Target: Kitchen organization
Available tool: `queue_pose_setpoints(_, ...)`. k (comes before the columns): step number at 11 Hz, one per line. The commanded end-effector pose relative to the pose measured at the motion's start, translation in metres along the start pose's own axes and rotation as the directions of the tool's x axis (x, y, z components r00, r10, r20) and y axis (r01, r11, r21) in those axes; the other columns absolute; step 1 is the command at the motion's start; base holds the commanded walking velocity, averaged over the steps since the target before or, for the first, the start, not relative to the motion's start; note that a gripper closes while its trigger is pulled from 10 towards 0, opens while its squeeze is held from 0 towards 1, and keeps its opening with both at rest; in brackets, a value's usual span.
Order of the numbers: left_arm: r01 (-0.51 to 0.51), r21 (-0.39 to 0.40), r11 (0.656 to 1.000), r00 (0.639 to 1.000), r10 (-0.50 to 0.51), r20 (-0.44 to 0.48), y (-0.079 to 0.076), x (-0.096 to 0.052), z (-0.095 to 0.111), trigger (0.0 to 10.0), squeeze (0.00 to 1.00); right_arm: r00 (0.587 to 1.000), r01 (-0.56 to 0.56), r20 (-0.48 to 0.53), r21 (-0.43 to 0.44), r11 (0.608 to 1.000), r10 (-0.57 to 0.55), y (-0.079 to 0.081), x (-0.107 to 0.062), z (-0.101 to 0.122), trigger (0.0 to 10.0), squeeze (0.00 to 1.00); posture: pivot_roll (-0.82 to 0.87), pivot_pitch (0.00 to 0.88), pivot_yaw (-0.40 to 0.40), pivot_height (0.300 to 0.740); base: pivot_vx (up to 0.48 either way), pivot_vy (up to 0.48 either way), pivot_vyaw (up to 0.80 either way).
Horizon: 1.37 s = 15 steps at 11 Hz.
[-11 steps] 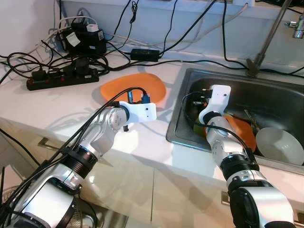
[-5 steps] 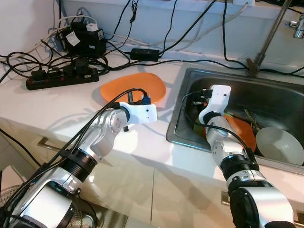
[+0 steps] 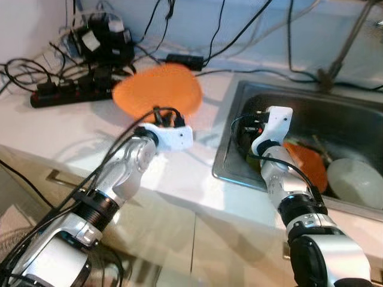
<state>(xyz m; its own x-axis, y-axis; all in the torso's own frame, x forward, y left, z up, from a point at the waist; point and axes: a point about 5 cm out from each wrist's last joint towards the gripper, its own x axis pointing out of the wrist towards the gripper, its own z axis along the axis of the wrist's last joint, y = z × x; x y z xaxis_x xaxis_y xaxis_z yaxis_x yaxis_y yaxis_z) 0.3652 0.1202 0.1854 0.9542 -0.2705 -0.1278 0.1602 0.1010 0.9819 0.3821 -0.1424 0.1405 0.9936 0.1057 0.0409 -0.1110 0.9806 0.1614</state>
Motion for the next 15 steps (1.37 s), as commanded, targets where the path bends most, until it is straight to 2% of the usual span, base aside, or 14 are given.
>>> queue_pose_setpoints(1, -0.101, 0.011, 0.995, 0.994, 0.100, 0.051, 0.015, -0.004, 0.007, 10.0, 0.00, 0.999, -0.017, 0.043, 0.032, 0.999, 0.015, 0.003, 0.004, 0.013, 10.0, 0.84, 0.24, 0.000, -0.033, 0.740, 0.000, 0.000, 0.00)
queue_pose_setpoints(2, -0.122, 0.006, 0.993, 0.990, 0.121, 0.073, 0.015, -0.005, 0.010, 10.0, 0.00, 0.998, -0.029, 0.057, 0.072, 0.997, 0.025, 0.005, 0.006, 0.017, 10.0, 1.00, 0.24, 0.000, -0.033, 0.740, 0.000, 0.000, 0.00)
queue_pose_setpoints(4, -0.153, -0.001, 0.988, 0.981, 0.152, 0.120, 0.011, -0.011, 0.014, 10.0, 0.00, 0.992, -0.071, 0.118, 0.253, 0.965, 0.042, 0.007, 0.011, 0.038, 10.0, 1.00, 0.24, 0.000, -0.033, 0.740, 0.000, 0.000, 0.00)
queue_pose_setpoints(7, -0.141, -0.004, 0.990, 0.973, 0.140, 0.184, 0.003, -0.013, 0.021, 10.0, 0.00, 0.978, -0.159, 0.190, 0.414, 0.896, 0.086, 0.015, 0.014, 0.063, 10.0, 1.00, 0.24, 0.000, -0.032, 0.740, 0.000, 0.000, 0.00)
queue_pose_setpoints(8, -0.144, -0.008, 0.990, 0.967, 0.142, 0.211, 0.003, -0.014, 0.025, 10.0, 0.00, 0.970, -0.210, 0.206, 0.457, 0.864, 0.127, 0.020, 0.013, 0.069, 10.0, 0.60, 0.23, 0.000, -0.032, 0.740, 0.000, 0.000, 0.00)
queue_pose_setpoints(9, -0.145, -0.009, 0.989, 0.956, 0.142, 0.257, 0.003, -0.016, 0.030, 10.0, 0.00, 0.957, -0.281, 0.214, 0.504, 0.817, 0.197, 0.027, 0.010, 0.073, 10.0, 0.00, 0.23, 0.000, -0.033, 0.740, 0.000, 0.000, 0.00)
queue_pose_setpoints(12, -0.152, 0.000, 0.988, 0.926, 0.143, 0.349, 0.002, -0.019, 0.041, 10.0, 0.00, 0.940, -0.340, 0.196, 0.559, 0.756, 0.279, 0.038, 0.006, 0.072, 10.0, 0.00, 0.24, 0.000, -0.038, 0.740, 0.000, 0.000, 0.00)
queue_pose_setpoints(13, -0.161, 0.000, 0.987, 0.917, 0.149, 0.369, 0.003, -0.020, 0.043, 10.0, 0.00, 0.936, -0.351, 0.187, 0.569, 0.744, 0.299, 0.040, 0.005, 0.071, 10.0, 0.00, 0.24, 0.000, -0.039, 0.740, 0.000, 0.000, 0.00)
queue_pose_setpoints(14, -0.203, -0.008, 0.979, 0.893, 0.188, 0.408, 0.009, -0.022, 0.048, 10.0, 0.00, 0.936, -0.344, 0.155, 0.578, 0.740, 0.315, 0.042, 0.003, 0.068, 10.0, 0.00, 0.24, 0.000, -0.040, 0.740, 0.000, 0.000, 0.00)
queue_pose_setpoints(15, -0.210, -0.011, 0.978, 0.891, 0.196, 0.411, 0.010, -0.022, 0.048, 10.0, 0.00, 0.936, -0.344, 0.155, 0.578, 0.740, 0.315, 0.041, 0.002, 0.068, 10.0, 0.00, 0.24, 0.000, -0.041, 0.740, 0.000, 0.000, 0.00)
